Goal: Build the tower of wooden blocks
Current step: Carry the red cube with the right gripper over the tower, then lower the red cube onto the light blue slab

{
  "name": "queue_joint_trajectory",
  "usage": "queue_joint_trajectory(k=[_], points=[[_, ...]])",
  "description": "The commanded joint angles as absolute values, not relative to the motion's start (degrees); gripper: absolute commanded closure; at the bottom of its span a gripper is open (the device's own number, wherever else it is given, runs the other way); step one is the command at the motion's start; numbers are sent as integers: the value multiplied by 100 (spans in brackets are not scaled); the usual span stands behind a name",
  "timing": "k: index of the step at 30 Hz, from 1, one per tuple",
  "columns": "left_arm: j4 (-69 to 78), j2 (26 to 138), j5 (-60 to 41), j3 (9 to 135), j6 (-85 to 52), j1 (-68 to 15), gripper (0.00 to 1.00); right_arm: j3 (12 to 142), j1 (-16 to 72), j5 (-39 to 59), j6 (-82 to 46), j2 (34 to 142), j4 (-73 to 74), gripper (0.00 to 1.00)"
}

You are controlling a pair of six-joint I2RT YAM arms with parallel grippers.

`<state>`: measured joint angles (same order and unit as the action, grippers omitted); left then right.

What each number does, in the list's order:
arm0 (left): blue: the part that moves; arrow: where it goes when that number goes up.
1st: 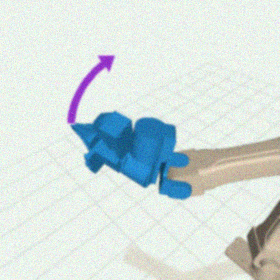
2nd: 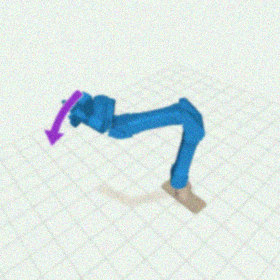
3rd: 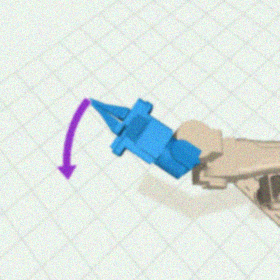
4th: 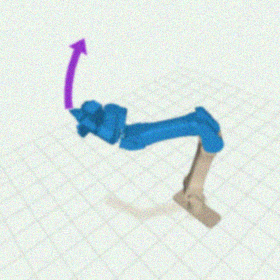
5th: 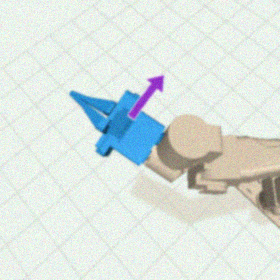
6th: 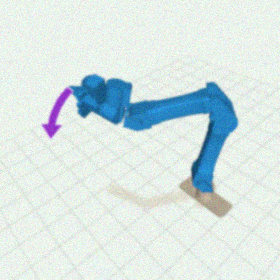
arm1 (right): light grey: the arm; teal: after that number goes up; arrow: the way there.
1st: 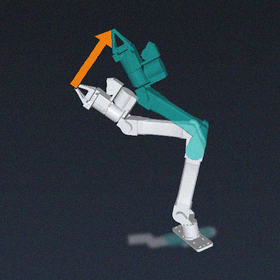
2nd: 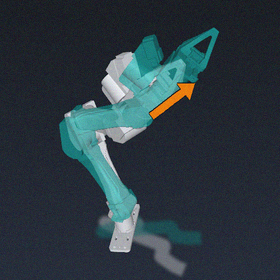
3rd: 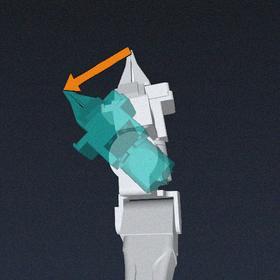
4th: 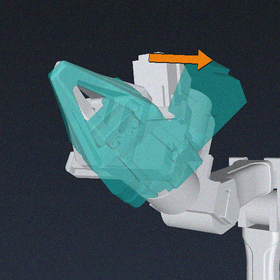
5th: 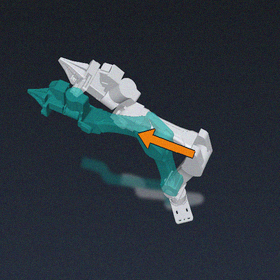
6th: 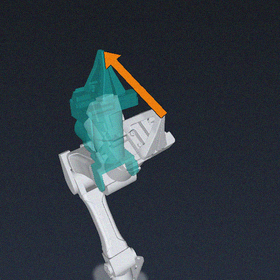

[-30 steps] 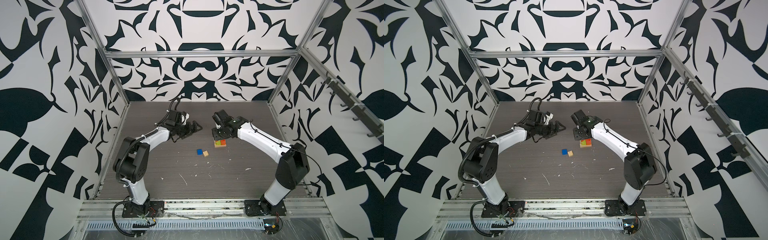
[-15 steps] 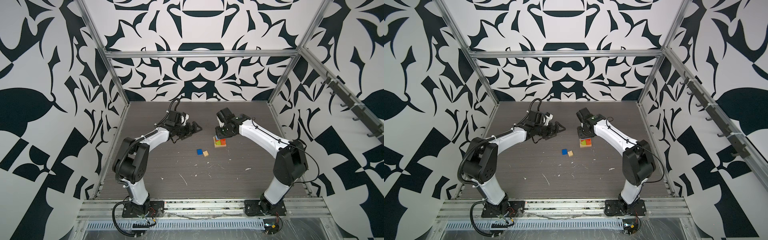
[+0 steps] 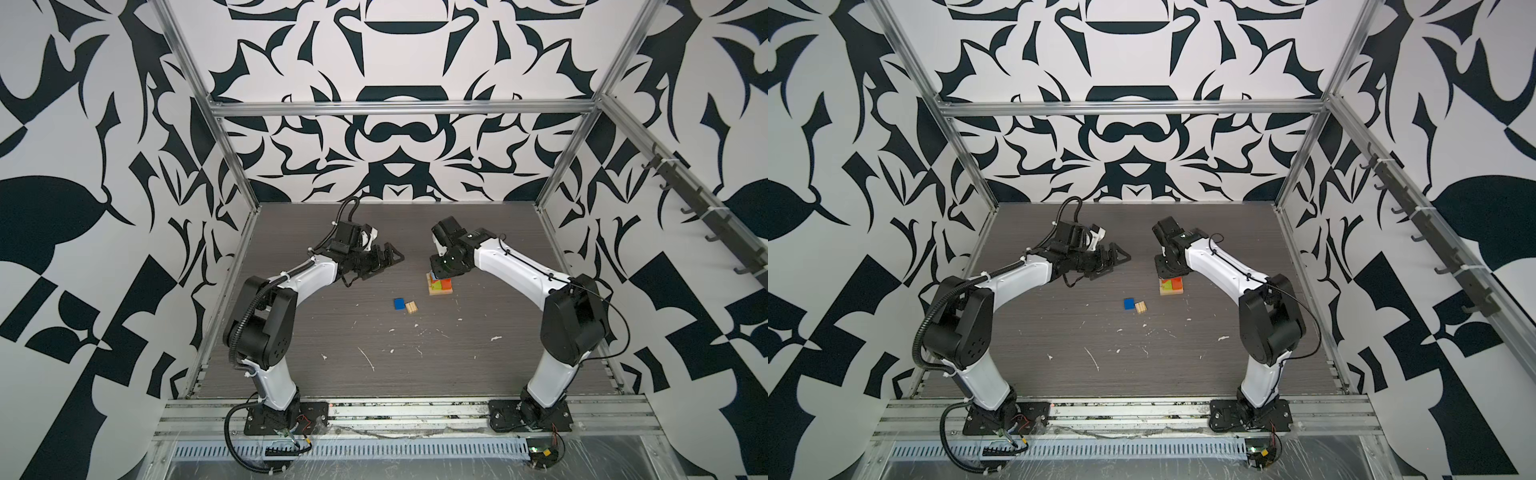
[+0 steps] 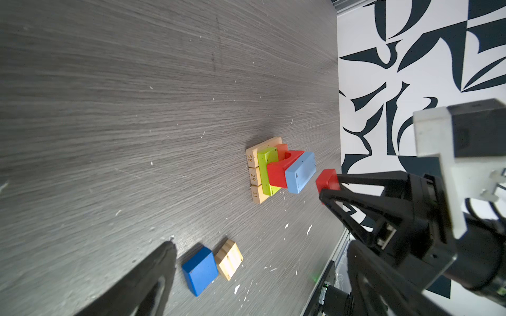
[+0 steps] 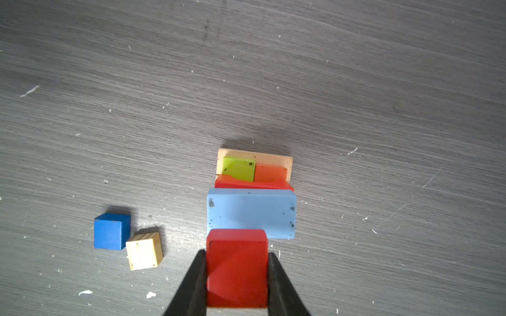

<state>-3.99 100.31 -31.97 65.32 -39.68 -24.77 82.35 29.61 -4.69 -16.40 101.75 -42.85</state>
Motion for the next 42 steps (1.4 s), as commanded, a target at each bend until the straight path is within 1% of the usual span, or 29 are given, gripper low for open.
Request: queue_joint_trajectory(k=[1,42], points=[[-379,9852,-3222,6469,-3999,-2496,0,8343,2925,-466,-1599,10129,-4140,68],[-422,9800,-3191,6438,-3965,-2501,0,8319,2883,-633,-1644,10526,-3981,68]])
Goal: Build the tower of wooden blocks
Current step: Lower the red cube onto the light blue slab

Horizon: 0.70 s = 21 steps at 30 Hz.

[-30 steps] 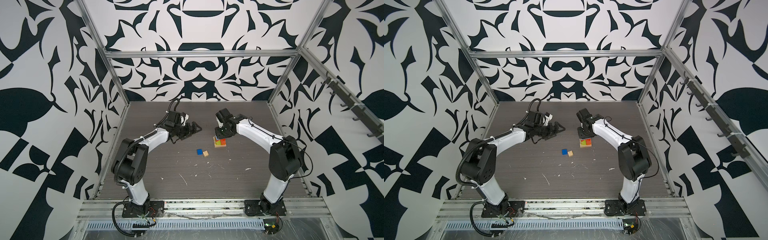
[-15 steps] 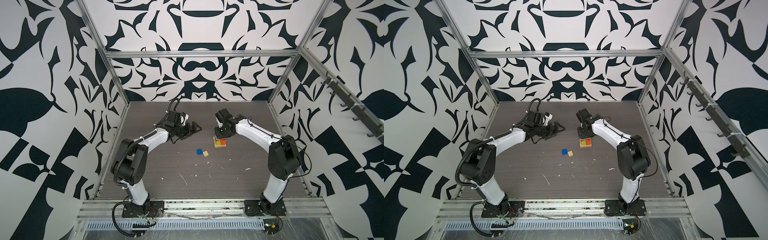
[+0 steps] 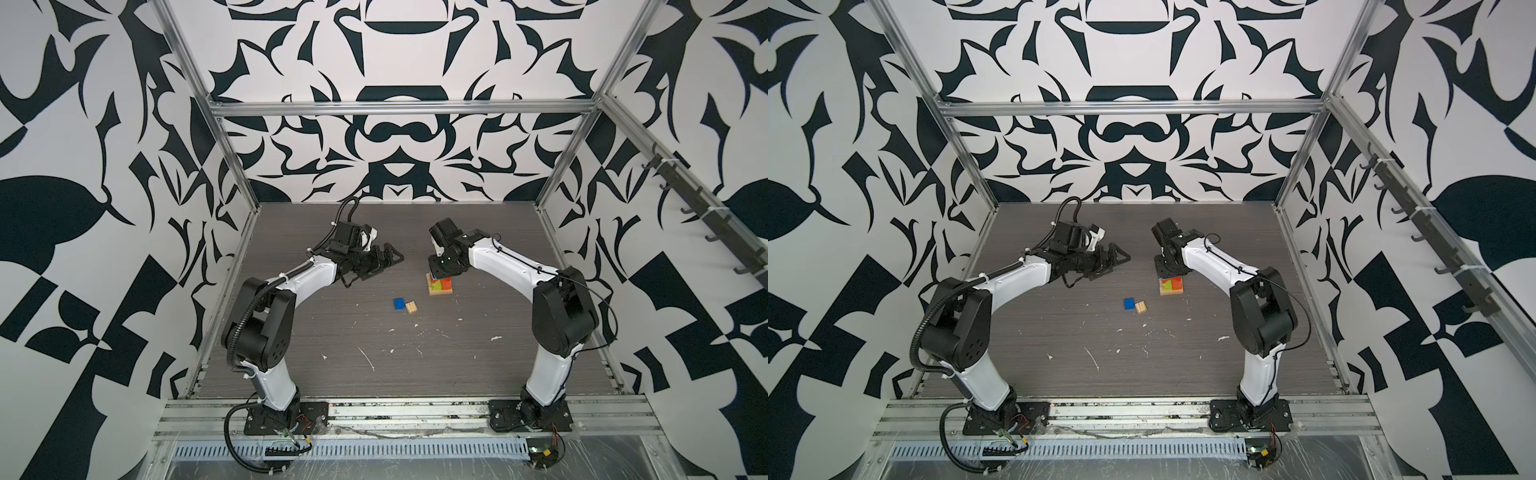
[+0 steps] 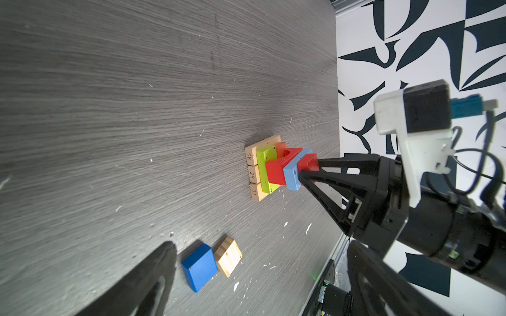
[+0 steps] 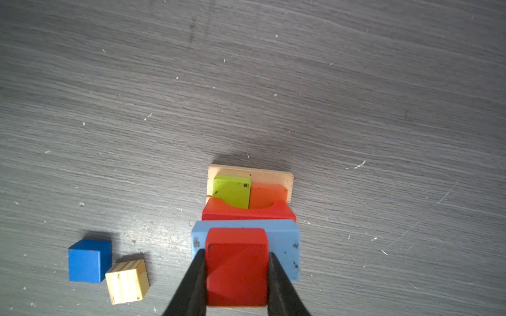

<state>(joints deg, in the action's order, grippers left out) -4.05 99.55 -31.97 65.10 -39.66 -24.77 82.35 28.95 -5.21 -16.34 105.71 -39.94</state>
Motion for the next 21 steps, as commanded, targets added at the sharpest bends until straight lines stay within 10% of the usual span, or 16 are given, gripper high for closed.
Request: queue_joint_trajectory(k=[1,21], points=[[-423,9800,-3191,6434,-3964,-2504,1,8316,2883,-626,-1647,10507,-3981,67],[-422,9786,-3182,6434,-3964,-2501,0,8314,2883,-659,-1643,10397,-3968,58]])
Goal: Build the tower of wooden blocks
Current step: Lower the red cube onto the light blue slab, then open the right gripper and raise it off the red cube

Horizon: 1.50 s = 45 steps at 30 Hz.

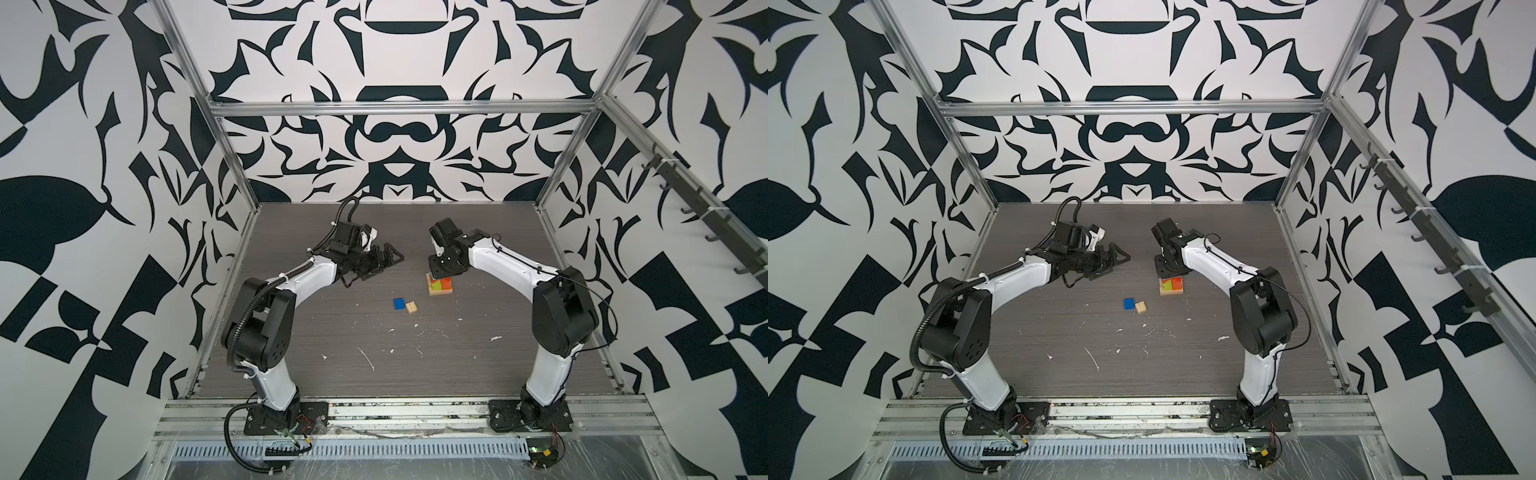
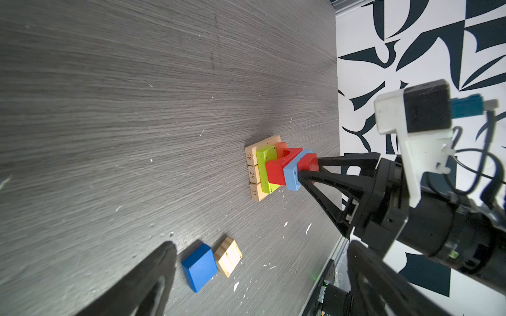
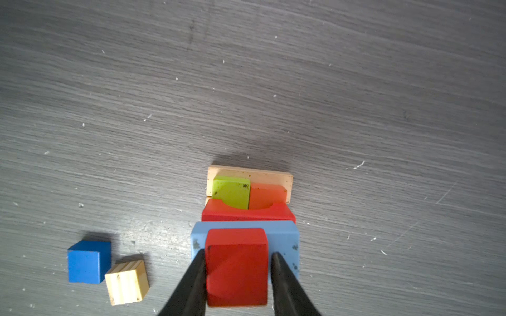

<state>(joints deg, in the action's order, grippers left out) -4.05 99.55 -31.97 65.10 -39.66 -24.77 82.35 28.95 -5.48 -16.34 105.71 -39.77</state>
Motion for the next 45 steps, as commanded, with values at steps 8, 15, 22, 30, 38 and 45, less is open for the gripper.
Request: queue_joint_trajectory(k=[8,15,22,30,38,45], points=[[-431,9773,-3176,6431,-3964,-2497,0,8393,2882,-574,-1622,10343,-3981,54],[-439,9765,-3165,6442,-3955,-2497,1,8328,2883,-462,-1617,10015,-3946,52],[-439,9800,-3181,6487,-3947,-2502,1,8172,2891,-276,-1539,9612,-3886,51],[-575,9792,-3139,6556,-3867,-2501,1,7695,3110,17,-1365,8935,-3749,50],[-692,9808,-3053,6658,-3773,-2491,1,7395,3666,-73,-1357,8605,-3859,50],[-824,9775,-2893,6708,-3718,-2495,1,7098,4296,-317,-1639,8776,-3719,50]])
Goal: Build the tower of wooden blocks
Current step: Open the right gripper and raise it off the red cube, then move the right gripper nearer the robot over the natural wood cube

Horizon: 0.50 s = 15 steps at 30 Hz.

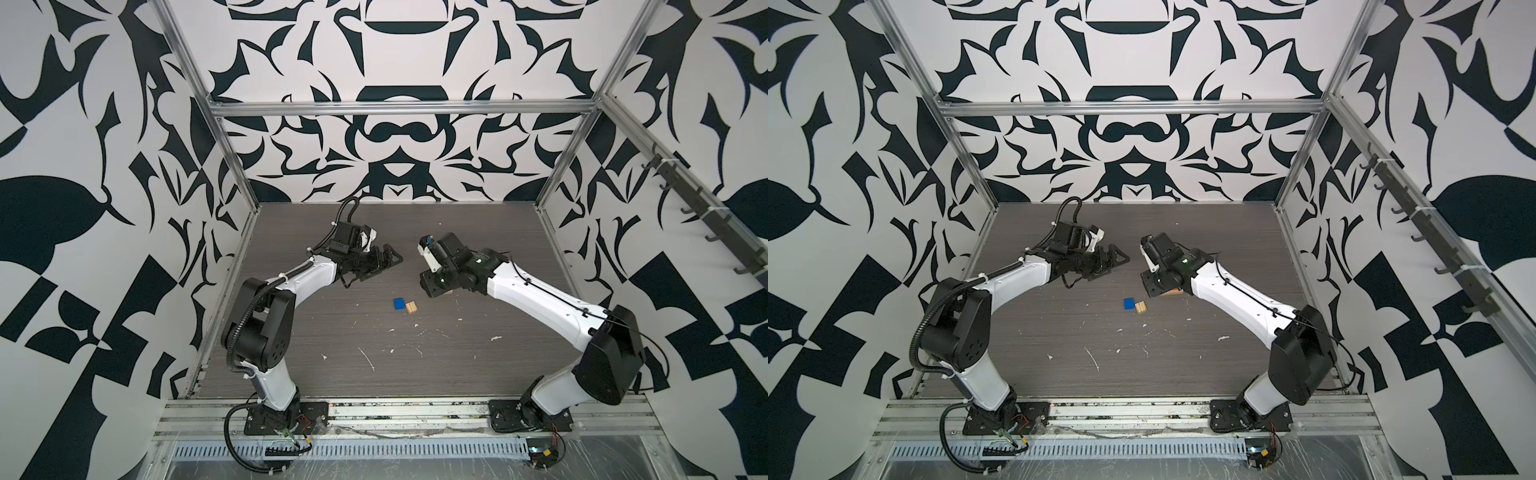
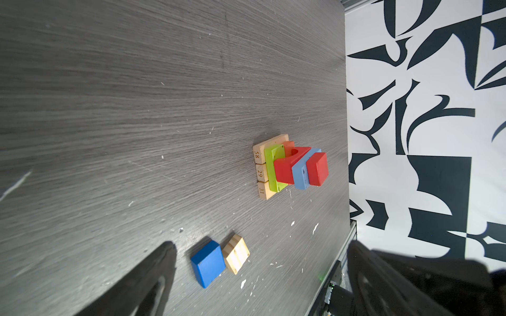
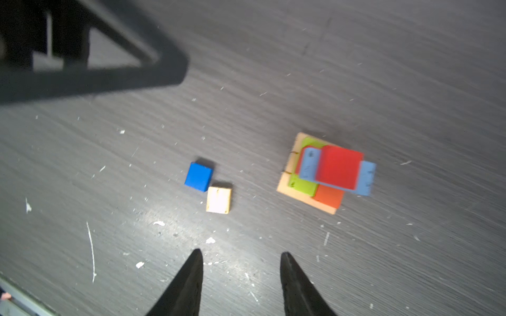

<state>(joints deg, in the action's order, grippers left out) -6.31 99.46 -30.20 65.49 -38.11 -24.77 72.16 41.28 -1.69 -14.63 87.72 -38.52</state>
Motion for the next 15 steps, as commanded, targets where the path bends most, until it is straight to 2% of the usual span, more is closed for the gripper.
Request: queue_joint_trajectory(k=[1,15], points=[[-834,9771,-2870,6692,-3718,-2489,1,7027,4351,-303,-1683,8789,-3644,51],[-852,9697,-2790,6646,-3725,-2480,0,6484,4667,-39,-2321,9530,-2705,51]])
